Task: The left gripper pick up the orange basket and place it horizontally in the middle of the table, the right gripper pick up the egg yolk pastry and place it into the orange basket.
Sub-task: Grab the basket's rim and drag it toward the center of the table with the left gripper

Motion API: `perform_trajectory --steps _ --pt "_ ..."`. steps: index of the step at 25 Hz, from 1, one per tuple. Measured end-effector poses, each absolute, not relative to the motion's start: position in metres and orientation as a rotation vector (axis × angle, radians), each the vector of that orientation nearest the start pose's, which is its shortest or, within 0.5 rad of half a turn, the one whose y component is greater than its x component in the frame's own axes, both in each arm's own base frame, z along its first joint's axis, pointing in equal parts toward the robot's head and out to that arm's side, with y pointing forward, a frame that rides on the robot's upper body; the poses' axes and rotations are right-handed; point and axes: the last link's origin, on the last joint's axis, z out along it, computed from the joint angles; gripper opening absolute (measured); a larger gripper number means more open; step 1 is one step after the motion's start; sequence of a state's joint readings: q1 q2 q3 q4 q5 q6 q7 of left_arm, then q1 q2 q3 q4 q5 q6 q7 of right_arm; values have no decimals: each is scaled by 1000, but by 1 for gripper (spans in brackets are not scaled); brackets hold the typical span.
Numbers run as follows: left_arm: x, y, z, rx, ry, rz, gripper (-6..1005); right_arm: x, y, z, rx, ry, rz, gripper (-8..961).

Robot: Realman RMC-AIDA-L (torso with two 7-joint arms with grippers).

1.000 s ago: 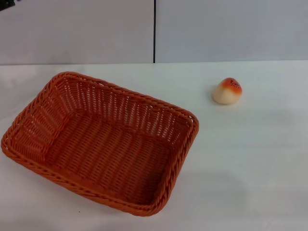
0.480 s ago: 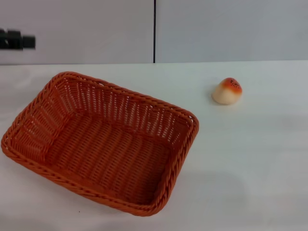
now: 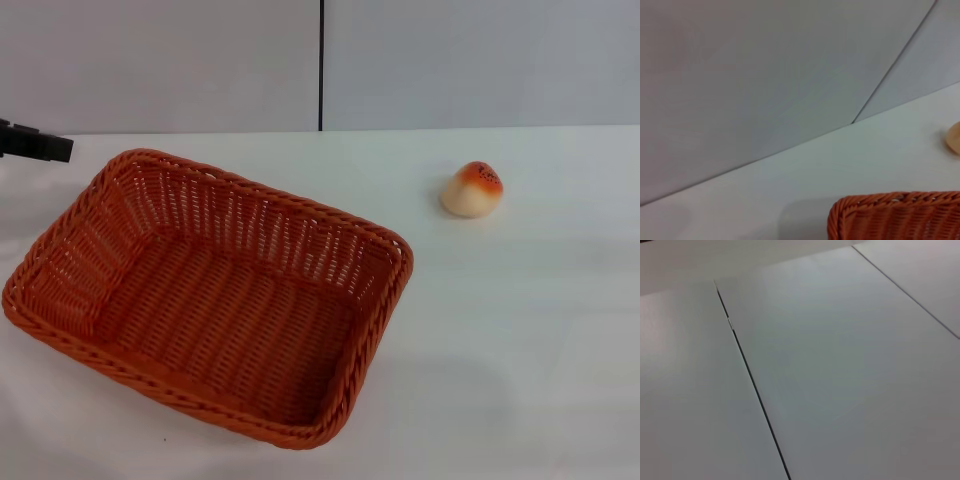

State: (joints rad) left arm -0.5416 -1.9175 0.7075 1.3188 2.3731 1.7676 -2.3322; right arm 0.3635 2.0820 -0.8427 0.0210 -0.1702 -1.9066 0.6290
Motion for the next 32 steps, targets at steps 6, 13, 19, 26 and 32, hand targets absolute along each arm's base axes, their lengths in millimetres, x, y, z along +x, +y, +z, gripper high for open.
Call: perform_trajectory --steps 6,13,19,26,32 --pt "-254 350 145 -2372 -1236 26 569 336 248 97 -957 322 1319 587" --pt "-259 349 130 -2365 -1267 110 609 337 249 96 -958 332 1314 587" --pt "-266 349 119 -2381 -1314 132 728 337 250 96 -959 335 1314 586" --pt "-273 351 109 -2385 -1340 142 722 338 251 96 -959 343 1310 586" --pt "-276 350 102 -2398 -1352 160 718 339 250 96 -959 346 1307 586"
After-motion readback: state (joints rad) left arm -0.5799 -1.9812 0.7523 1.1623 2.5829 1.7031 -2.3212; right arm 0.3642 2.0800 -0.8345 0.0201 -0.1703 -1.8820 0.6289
